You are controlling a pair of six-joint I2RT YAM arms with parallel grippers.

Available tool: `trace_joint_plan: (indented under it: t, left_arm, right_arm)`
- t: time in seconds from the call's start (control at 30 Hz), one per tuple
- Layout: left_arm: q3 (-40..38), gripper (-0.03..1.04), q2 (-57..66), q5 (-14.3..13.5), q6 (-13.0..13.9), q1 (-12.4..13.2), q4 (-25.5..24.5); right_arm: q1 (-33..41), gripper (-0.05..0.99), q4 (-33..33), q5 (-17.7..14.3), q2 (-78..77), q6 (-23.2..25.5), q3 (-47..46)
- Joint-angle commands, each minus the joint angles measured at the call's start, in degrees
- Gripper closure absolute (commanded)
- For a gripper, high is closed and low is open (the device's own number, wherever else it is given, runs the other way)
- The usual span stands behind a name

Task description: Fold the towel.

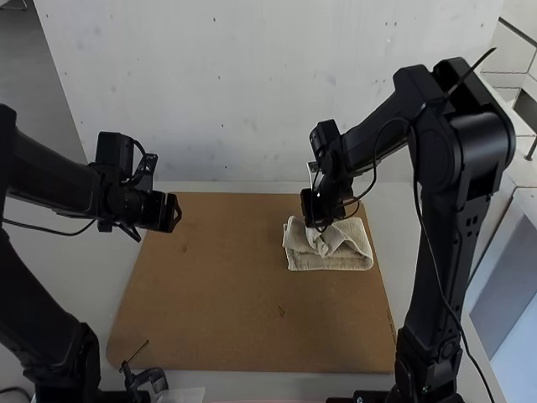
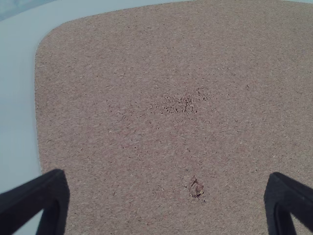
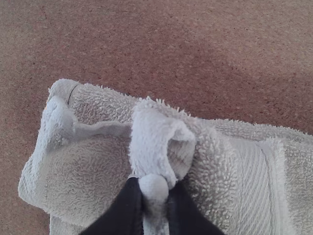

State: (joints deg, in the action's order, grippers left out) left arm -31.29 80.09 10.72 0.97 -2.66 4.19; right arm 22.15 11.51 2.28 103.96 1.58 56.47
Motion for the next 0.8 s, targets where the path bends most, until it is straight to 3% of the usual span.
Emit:
trace_joint_plan:
  t: [0.0, 0.27, 0.37, 0.47, 0.53, 0.7, 0.77]
  left_arm:
    - [0.35, 0.13, 0.76, 0.35, -0.36, -0.33, 0.56]
    - [0.53, 0.13, 0.94, 0.35, -0.45, -0.42, 0.82]
    - [0.53, 0.13, 1.03, 0.35, -0.45, -0.42, 0.91]
    - [0.61, 0.13, 0.94, 0.35, -0.45, -0.51, 1.00]
    - [0.61, 0.13, 1.03, 0.44, -0.45, -0.51, 1.00]
    - [0.70, 0.13, 1.03, 0.35, -0.45, -0.60, 1.18]
    - [0.70, 0.13, 1.03, 0.35, -0.45, -0.60, 1.18]
  right_arm:
    - [1.31, 0.91, -0.70, -0.97, 0.98, 2.37, 2.33]
    - [1.93, 0.91, -2.10, -0.88, 1.95, 4.92, 3.12]
    - [1.84, 0.79, -2.63, -0.88, 2.12, 6.15, 3.30]
    - [1.84, 0.77, -2.63, -0.70, 2.21, 6.68, 3.30]
    - [1.84, 0.69, -2.54, -0.26, 2.21, 7.56, 3.30]
    - [1.84, 0.68, -2.19, 1.41, 2.03, 8.17, 3.30]
    - [1.84, 0.63, -1.84, 2.81, 1.77, 9.14, 3.30]
